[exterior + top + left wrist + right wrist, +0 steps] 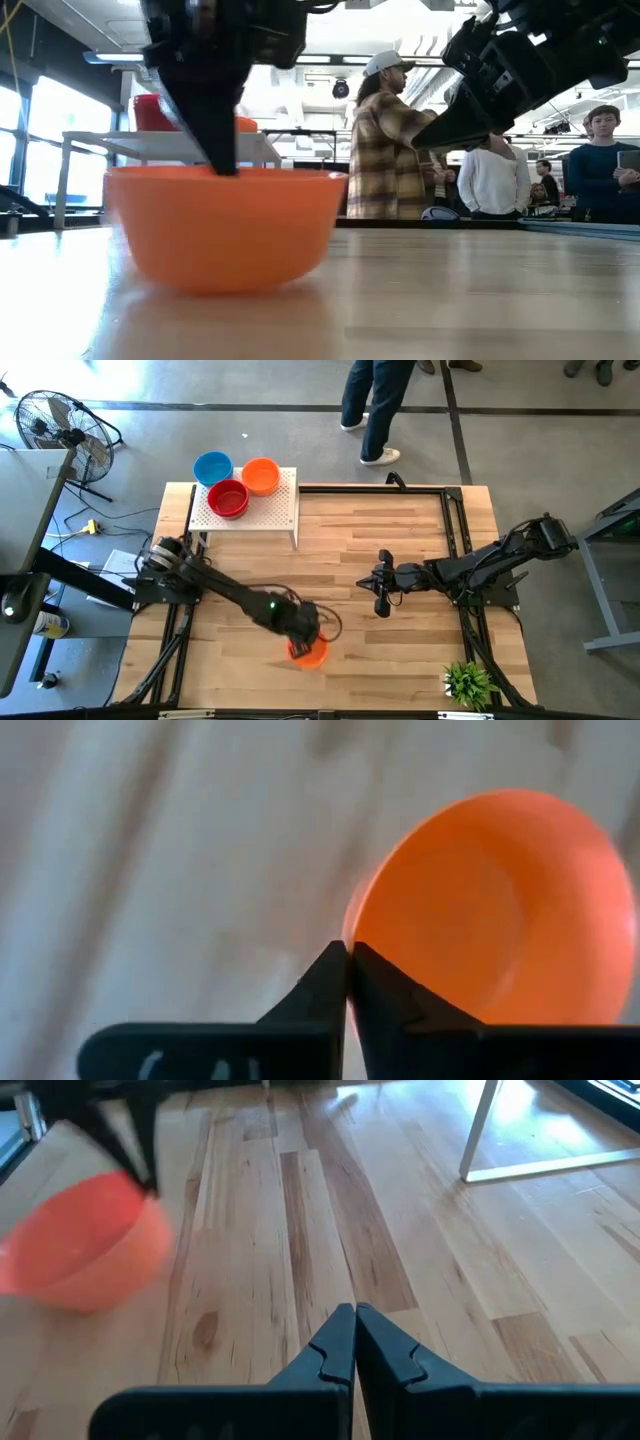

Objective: Pick & Place Mini bowls
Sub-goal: Stack the orange bowl on top of the orange bowl on the shelf

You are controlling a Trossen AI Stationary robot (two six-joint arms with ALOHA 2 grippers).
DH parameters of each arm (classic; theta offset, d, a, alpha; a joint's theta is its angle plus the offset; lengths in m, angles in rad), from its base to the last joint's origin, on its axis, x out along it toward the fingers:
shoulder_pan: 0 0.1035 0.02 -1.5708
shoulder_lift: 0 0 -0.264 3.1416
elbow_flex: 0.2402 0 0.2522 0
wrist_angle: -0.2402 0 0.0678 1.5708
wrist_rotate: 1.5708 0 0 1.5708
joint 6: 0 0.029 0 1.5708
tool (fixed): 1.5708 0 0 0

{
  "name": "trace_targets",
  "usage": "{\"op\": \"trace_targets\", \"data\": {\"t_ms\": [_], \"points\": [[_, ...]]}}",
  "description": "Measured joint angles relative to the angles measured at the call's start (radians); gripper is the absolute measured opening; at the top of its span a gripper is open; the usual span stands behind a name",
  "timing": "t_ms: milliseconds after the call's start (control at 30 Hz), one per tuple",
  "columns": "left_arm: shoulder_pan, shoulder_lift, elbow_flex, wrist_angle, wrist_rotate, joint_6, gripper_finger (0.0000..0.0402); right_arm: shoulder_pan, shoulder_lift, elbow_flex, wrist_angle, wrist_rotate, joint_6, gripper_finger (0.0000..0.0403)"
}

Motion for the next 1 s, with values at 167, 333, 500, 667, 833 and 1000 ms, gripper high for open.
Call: {"op": "trace_targets", "data": {"t_ms": [167, 333, 500, 667, 833, 1000], "points": [[0.064, -0.076, -0.001, -0.161, -0.082, 0.049, 0.0005, 0.000, 0.000, 0.000, -0.012, 0.000, 0.001, 0.0000], [0.140, -0.161, -0.077, -0.236, -0.135, 0.079, 0.0002, 0.000, 0.000, 0.000, -0.022, 0.000, 0.001, 0.0000], [0.207, -0.273, -0.255, -0.177, -0.151, 0.059, 0.0001, 0.000, 0.000, 0.000, -0.029, 0.000, 0.001, 0.0000], [0.241, -0.380, -0.409, -0.113, -0.165, 0.011, 0.0001, 0.000, 0.000, 0.000, -0.028, 0.005, 0.001, 0.0000], [0.282, -0.450, -0.503, -0.105, -0.186, -0.011, 0.0001, 0.000, -0.001, 0.000, -0.018, 0.008, -0.001, 0.0000], [0.312, -0.473, -0.548, -0.083, -0.189, -0.012, 0.0000, 0.000, 0.000, 0.000, -0.013, 0.009, -0.002, 0.0000]]}}
